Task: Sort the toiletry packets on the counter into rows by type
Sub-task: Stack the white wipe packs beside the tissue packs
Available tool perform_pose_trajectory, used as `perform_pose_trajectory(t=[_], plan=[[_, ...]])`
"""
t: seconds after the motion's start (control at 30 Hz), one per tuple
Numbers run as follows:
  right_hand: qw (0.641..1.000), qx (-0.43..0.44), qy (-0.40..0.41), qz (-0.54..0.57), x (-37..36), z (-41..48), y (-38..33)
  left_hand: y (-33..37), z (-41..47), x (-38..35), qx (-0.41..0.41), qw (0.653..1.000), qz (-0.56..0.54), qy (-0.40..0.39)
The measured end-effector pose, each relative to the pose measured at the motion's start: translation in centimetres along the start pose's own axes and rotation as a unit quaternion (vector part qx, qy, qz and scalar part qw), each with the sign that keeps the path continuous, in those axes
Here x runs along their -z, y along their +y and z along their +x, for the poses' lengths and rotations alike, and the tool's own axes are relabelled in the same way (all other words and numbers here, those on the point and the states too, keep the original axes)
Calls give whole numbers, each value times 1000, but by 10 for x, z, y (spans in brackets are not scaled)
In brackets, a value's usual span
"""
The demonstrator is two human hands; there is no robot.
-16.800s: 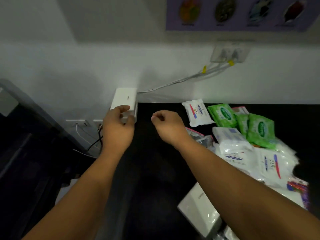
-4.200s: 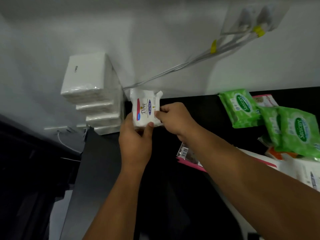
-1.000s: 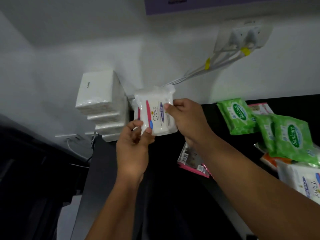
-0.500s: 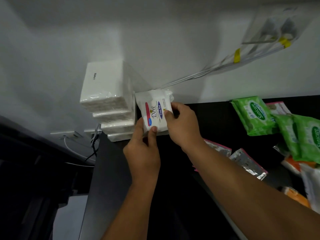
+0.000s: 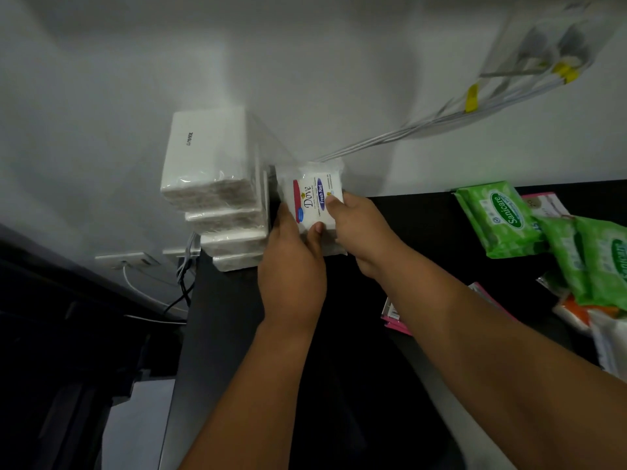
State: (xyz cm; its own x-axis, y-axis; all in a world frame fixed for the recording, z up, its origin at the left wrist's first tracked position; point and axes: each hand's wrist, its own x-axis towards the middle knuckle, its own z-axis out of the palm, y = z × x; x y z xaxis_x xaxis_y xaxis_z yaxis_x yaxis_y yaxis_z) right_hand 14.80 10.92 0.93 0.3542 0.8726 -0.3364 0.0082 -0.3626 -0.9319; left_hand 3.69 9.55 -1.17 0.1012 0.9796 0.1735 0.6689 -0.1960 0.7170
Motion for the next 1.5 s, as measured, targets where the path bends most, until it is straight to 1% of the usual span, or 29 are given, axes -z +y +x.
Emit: perform_pose_trajectory(t=[0.2,0.37,0.5,0.63,0.8,0.9,1.03,1.1,1.2,1.3,1.4,1.47,1.5], plan=[[1000,-17,-8,20,3,6,-6,6,6,1,7,1000,8,-26],[1000,-7,-5,-2,4,5,-7,6,5,5,8,999,27,-40],[1000,13,-8,-13,7,-3,-4,13,-12,11,-7,1000,15,-3],[999,30,-19,-25,23,-22,-4,20,-35,20,-17,997,-22,65],[990,81,26,-111,62,-67,8,36,-59,19,-15,994,-93,50],[988,87,51,-113,93,-94,16,52,-77,9,-33,991,-117,47],[984,96,71,-134,145,-128,33,80,-107,-16,-42,989,-143,-1],[977,105,90,-160,175,-144,42,97,-124,-31,-42,990,-133,-32],[974,99,126,-163,221,-168,58,123,-149,-56,-54,988,-119,-78],[962,87,179,-186,264,-191,77,147,-170,-82,-74,984,-91,-132],[941,49,242,-232,302,-209,100,168,-189,-107,-71,976,-67,-194],[931,16,260,-257,321,-217,115,181,-201,-122,-84,971,-29,-221],[932,2,259,-254,328,-220,121,187,-205,-129,-93,969,4,-228]])
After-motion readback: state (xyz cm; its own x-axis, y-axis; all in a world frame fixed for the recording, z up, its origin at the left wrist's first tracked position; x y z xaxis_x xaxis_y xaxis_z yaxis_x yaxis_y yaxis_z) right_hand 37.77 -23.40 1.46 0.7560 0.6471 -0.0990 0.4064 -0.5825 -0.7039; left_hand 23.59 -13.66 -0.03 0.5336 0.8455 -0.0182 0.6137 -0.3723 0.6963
